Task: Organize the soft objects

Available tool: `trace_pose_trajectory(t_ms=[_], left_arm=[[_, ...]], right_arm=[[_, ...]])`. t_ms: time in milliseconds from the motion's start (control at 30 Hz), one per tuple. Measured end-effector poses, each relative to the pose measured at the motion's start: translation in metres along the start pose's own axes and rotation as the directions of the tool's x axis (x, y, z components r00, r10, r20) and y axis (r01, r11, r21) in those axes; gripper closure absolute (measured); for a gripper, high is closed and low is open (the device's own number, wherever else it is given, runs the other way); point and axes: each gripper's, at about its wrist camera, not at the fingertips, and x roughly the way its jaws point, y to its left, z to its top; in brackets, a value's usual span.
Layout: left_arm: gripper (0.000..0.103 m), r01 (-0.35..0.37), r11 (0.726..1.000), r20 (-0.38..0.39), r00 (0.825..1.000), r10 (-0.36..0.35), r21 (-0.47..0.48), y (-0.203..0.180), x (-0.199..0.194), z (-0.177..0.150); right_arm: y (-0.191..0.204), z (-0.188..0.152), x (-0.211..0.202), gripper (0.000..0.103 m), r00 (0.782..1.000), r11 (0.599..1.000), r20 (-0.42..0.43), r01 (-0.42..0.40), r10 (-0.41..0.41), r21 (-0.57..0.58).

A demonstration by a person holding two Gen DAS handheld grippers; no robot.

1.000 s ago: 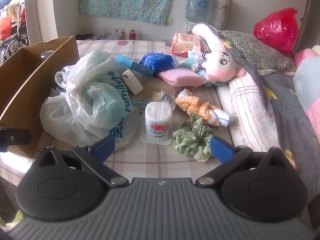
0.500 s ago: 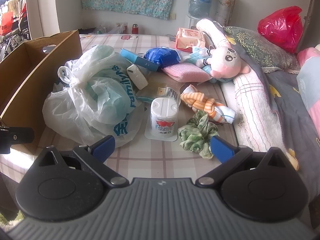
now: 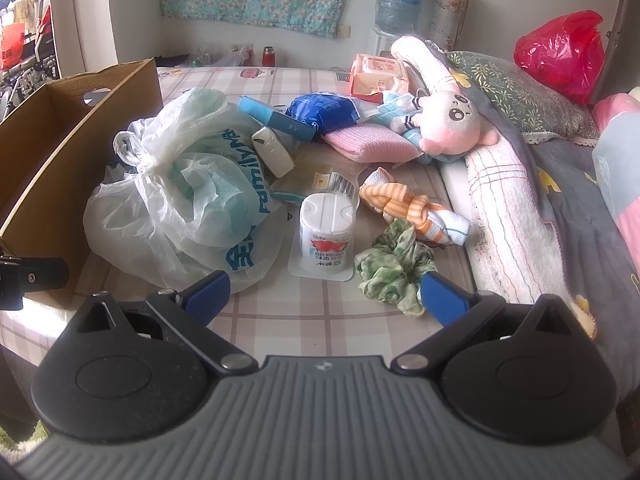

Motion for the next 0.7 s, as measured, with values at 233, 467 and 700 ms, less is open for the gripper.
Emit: trace_pose_trajectory(t_ms=[233, 467, 700], left_arm=[[0.001, 0.0, 1.0, 0.0, 1.0, 0.0, 0.0, 0.0003, 0.0001, -0.0002], [0.001, 0.0, 1.0, 0.0, 1.0, 0.0, 0.0, 0.0003, 0.0001, -0.0004], [0.001, -0.001, 1.0, -0.001, 1.0, 0.001, 0.0, 0.0004, 0.0002, -0.0006]], right_arm=[[-0.0001, -0.0002, 0.0, 0.001, 1.0, 1.0, 0.0, 0.0, 0.0, -0.001], [0.0007, -0.0014, 0.0009, 0.001, 1.0, 1.0, -0.005, -0.002, 0.002, 0.001], [0.0002, -0.0019, 0.0012, 0.001, 1.0, 1.0, -0.007, -0.006, 0.006, 0.003]])
